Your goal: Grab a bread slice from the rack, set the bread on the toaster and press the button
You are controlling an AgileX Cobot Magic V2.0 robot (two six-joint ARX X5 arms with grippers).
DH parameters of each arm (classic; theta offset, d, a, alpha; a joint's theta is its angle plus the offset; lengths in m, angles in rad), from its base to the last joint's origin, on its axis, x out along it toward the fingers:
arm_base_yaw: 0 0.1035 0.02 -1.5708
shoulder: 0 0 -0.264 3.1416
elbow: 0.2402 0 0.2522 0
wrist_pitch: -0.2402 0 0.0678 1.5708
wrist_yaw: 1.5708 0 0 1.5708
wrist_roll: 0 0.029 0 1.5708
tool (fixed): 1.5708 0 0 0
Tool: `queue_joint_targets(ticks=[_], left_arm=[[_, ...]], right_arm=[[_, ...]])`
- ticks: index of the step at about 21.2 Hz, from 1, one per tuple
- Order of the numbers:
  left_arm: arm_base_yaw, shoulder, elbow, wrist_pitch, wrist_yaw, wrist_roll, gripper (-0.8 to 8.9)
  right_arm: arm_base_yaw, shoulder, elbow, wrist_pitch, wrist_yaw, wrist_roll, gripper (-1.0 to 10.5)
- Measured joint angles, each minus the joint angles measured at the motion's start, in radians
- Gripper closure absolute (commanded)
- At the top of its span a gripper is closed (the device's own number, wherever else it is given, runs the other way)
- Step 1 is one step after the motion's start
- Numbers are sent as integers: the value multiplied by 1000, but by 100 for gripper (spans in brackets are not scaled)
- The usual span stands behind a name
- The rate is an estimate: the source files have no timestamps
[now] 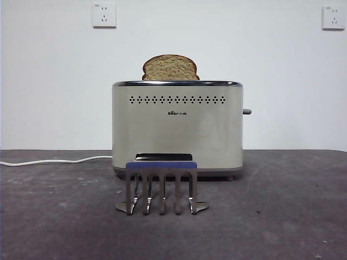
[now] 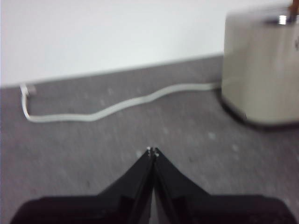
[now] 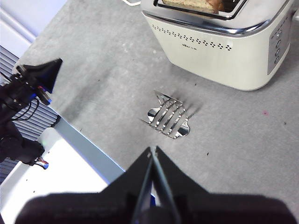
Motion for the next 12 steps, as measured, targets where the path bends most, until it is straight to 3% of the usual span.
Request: queue_joint_targets(ticks=[12], left_arm=[[0, 0, 0, -39, 3, -70, 816]], right_arm=[[0, 0, 0, 0, 0, 0, 946]])
